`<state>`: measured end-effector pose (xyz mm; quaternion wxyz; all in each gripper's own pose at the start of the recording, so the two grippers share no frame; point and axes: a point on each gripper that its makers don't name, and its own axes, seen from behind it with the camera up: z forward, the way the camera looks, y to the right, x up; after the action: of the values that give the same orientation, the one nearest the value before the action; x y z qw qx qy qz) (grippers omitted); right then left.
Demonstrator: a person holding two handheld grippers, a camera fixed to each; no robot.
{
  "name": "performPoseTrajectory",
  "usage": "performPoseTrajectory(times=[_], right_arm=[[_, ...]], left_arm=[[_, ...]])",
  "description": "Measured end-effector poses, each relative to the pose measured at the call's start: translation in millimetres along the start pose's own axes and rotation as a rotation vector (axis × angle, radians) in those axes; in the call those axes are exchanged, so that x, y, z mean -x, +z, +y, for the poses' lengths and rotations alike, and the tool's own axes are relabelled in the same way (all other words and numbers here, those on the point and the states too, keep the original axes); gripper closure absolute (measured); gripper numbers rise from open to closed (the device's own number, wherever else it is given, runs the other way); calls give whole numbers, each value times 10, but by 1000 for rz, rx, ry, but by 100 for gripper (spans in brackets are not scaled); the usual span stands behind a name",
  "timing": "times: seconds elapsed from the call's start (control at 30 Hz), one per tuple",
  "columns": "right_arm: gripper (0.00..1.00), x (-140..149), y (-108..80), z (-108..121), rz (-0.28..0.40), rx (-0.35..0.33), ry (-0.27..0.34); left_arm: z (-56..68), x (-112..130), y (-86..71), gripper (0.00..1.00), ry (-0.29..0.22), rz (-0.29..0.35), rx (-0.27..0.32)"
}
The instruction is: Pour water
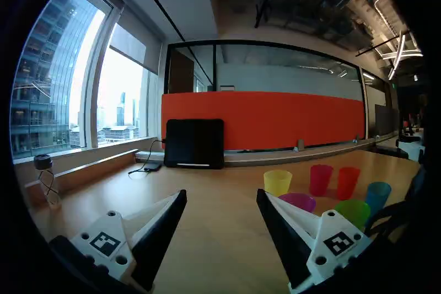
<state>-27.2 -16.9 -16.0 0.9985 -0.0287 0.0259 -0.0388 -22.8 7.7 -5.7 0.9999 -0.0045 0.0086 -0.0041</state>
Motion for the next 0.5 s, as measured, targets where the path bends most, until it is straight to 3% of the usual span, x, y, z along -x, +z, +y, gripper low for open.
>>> performPoseTrajectory(times=[0.5], right_arm=[[0,146,33,162,-21,5,72]], left_arm=[[1,1,-2,6,0,0,0]])
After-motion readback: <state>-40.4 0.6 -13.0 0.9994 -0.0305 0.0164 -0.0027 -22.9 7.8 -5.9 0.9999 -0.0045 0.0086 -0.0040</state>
